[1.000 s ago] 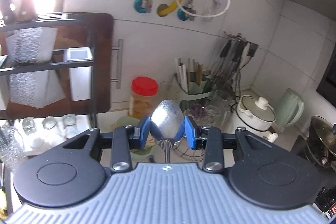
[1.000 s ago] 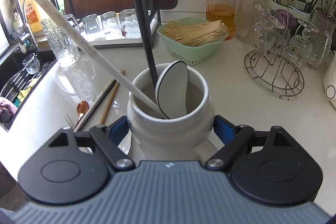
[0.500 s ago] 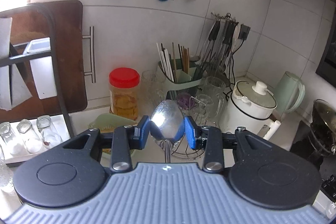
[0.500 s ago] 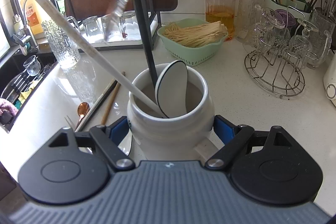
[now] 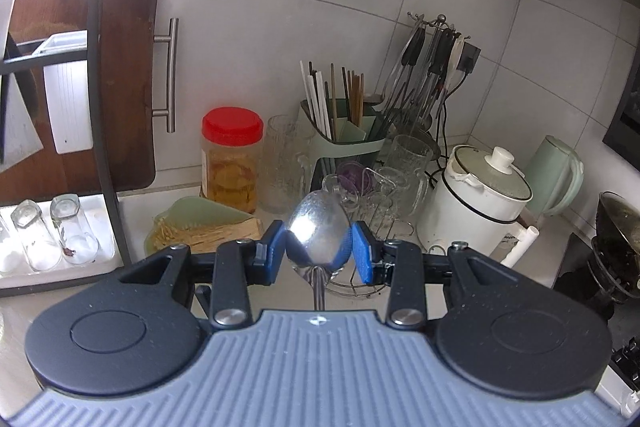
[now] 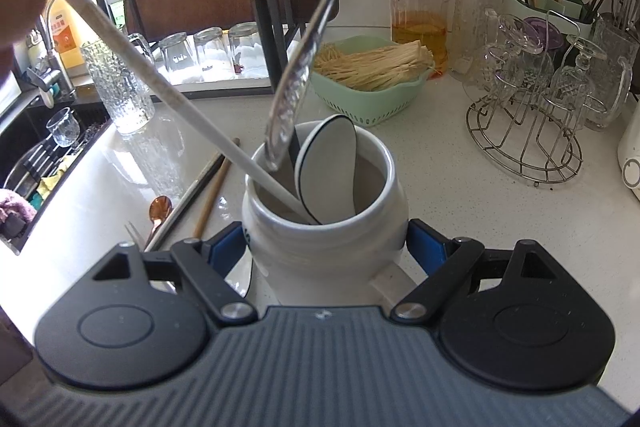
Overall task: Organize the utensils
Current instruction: 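Lower the steel spoon into the mug held by the right tool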
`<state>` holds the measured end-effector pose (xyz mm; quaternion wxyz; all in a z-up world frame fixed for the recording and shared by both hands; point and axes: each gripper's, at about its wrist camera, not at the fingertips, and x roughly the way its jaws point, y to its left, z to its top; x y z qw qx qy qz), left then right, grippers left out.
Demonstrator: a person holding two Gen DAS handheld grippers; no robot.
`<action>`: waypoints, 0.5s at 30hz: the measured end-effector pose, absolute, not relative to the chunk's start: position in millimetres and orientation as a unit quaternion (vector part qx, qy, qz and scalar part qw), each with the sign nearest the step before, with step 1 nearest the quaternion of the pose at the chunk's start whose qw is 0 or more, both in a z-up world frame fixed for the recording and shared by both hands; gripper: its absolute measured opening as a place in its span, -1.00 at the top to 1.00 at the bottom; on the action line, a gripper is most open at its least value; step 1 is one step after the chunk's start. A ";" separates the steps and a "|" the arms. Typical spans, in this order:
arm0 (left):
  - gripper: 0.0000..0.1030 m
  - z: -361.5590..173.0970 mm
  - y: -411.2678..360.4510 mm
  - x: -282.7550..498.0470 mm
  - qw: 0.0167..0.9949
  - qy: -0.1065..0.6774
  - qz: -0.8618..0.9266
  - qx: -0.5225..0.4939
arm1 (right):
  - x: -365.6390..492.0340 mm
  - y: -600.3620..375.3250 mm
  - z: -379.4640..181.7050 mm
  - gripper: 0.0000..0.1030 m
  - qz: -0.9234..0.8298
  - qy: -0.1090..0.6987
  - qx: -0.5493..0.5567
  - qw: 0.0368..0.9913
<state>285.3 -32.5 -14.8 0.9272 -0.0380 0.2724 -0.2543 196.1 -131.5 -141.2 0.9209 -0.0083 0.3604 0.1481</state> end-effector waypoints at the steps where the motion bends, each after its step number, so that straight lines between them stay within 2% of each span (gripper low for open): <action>1: 0.20 -16.0 -33.1 284.0 0.928 0.270 -0.254 -0.037 | 196.2 -131.9 -141.2 -0.73 0.149 0.360 -0.008 0.921; 15: 0.19 -31.5 -36.4 271.5 0.935 0.263 -0.238 -0.020 | 196.0 -135.1 -142.1 -0.73 0.159 0.357 -0.010 0.920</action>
